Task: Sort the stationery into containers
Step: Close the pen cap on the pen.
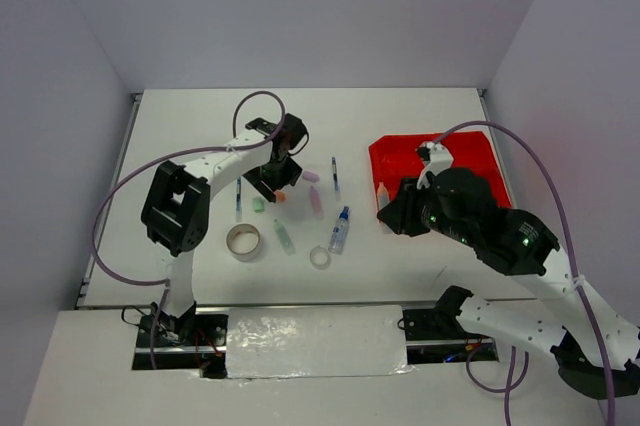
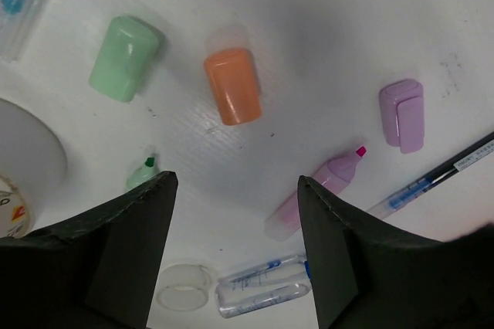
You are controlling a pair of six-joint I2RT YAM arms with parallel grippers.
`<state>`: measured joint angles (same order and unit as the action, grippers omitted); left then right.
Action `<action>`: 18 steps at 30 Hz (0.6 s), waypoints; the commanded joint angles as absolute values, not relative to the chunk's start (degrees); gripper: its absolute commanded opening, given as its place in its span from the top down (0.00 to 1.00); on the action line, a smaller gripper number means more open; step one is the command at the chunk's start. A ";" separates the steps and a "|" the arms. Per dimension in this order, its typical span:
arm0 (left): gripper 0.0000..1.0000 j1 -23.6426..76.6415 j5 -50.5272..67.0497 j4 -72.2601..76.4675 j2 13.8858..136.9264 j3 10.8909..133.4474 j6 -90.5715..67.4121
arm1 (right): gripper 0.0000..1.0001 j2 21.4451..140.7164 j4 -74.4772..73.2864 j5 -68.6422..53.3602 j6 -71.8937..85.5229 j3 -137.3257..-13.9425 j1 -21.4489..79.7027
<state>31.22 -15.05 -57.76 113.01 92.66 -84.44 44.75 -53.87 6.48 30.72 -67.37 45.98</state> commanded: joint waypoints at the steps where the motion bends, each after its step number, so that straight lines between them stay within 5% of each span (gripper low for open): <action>1: 0.24 31.29 -14.50 -54.84 115.31 93.95 -85.87 | 0.96 44.12 -54.49 4.13 28.65 -67.59 46.14; 18: 0.32 28.92 -16.35 -53.97 117.78 90.80 -84.29 | 0.95 45.97 -54.49 0.26 28.30 -69.87 46.23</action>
